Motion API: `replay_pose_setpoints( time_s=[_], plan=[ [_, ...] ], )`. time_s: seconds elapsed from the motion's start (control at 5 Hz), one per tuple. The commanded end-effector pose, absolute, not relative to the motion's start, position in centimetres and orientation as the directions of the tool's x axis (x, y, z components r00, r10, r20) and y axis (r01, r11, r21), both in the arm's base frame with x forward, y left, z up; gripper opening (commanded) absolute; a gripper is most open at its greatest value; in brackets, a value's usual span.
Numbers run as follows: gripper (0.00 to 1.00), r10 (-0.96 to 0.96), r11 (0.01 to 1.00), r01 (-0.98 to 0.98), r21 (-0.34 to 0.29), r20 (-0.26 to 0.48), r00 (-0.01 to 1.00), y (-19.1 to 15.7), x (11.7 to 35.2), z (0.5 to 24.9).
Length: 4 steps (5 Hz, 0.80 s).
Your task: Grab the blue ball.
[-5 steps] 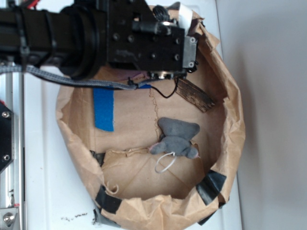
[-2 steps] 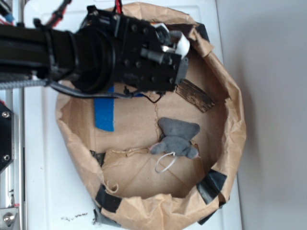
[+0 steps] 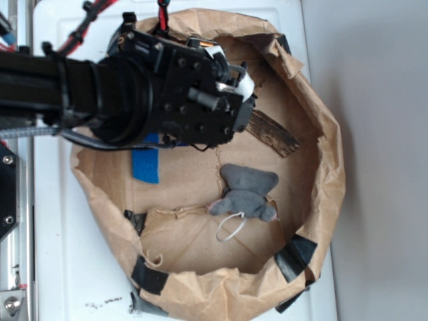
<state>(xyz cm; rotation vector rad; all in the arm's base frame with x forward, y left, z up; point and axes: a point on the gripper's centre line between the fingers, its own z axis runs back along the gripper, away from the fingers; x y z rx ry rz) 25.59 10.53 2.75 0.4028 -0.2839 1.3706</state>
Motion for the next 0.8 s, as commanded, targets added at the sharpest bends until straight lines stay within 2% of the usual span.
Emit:
replay_pose_setpoints(
  time_s=[0.0, 0.2, 0.4, 0.6],
  plan=[
    [0.00, 0.858, 0.402, -0.909, -0.108, 0.391, 0.333, 8.7, 25.7, 10.7],
    [0.00, 0.788, 0.599, -0.775, -0.202, 0.318, 0.527, 8.8, 25.6, 13.9],
    [0.00, 0.668, 0.740, -0.592, -0.318, 0.254, 0.699, 9.8, 25.4, 15.0],
    [0.00, 0.476, 0.862, -0.391, -0.322, 0.251, 0.843, 9.5, 25.2, 14.8]
  ],
)
